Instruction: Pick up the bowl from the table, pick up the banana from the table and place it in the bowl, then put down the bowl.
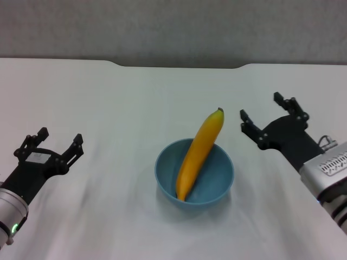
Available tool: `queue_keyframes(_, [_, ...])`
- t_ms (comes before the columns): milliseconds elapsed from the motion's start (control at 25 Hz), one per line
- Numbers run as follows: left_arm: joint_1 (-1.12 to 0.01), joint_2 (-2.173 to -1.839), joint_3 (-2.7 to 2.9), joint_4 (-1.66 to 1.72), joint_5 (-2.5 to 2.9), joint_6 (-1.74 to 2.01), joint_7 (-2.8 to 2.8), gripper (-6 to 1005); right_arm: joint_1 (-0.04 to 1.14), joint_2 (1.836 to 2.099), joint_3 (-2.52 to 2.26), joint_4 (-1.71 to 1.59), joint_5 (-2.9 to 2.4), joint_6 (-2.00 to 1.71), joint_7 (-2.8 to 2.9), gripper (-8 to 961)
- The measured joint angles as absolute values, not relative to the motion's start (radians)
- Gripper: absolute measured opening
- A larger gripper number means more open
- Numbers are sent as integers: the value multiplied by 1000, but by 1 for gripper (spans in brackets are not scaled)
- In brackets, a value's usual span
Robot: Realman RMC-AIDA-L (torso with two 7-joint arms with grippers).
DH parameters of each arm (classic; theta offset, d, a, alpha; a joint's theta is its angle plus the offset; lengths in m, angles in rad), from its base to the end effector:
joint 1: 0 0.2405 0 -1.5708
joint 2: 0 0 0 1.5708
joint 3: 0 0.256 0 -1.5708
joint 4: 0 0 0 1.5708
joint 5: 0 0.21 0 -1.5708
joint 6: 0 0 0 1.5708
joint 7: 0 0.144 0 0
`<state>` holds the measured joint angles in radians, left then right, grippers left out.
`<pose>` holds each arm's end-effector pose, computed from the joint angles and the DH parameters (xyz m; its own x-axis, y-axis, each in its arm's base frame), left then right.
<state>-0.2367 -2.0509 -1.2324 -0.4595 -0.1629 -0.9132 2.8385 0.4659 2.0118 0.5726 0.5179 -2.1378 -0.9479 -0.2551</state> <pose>-0.3282 0.3115 -0.0312 0.7018 0.0971 0.7058 0.6982 -0.2904 -0.6543 0.2584 0.3441 -0.0683 0.8498 0.0709 -0.5223 -0.4593 -0.3867 -0.7997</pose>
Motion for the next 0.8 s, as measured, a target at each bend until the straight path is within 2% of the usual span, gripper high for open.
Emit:
queue_keyframes(280, [-256,-2051,-1233,-457,-179,-918,2839,882,452,2018,526,443,-2138,-1074,-252,862])
queue_keyframes(800, [-261,-2047,-1194,-444,-241,-914,2833,882,437,2019,526,391,-2088,-1083,-220,861])
